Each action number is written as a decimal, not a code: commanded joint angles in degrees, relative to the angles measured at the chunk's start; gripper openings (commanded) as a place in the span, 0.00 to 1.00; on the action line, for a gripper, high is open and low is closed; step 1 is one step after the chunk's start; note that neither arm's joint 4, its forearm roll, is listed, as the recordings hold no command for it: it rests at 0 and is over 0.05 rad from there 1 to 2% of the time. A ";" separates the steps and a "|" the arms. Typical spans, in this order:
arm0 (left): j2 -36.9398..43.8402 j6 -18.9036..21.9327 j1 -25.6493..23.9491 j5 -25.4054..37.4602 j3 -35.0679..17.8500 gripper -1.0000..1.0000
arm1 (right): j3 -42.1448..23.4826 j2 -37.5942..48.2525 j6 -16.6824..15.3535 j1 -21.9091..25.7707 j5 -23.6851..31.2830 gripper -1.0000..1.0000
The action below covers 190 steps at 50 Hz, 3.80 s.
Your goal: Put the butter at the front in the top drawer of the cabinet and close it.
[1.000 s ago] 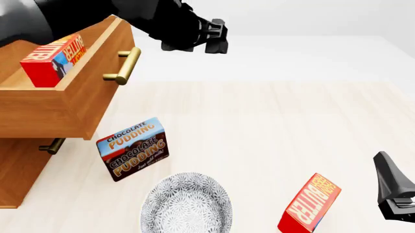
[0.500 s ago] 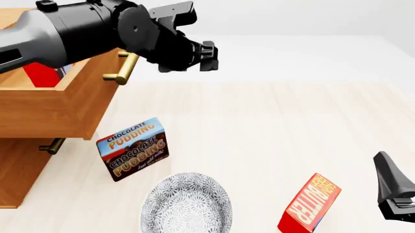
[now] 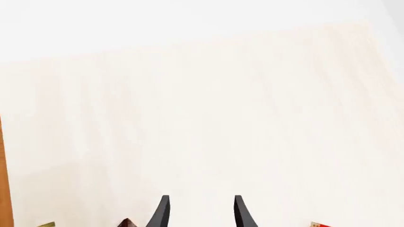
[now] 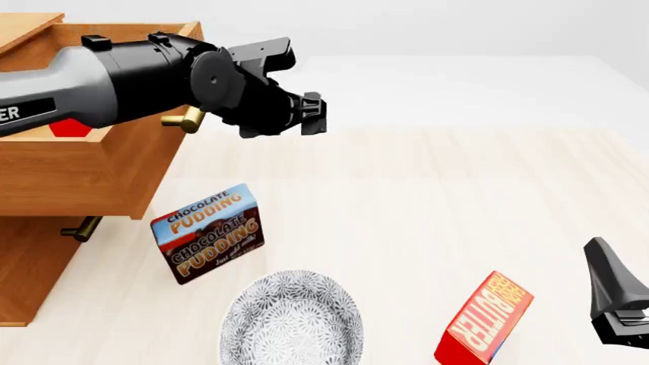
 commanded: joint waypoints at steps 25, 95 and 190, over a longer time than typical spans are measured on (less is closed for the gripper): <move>-1.46 3.94 5.03 2.98 2.36 1.00 | -0.01 -0.02 0.02 0.01 0.04 1.00; -10.57 10.23 17.96 3.14 12.43 1.00 | -0.01 -0.02 0.04 -0.01 0.04 1.00; -18.27 12.86 35.23 5.66 17.68 1.00 | -0.01 -0.04 0.03 0.00 0.05 1.00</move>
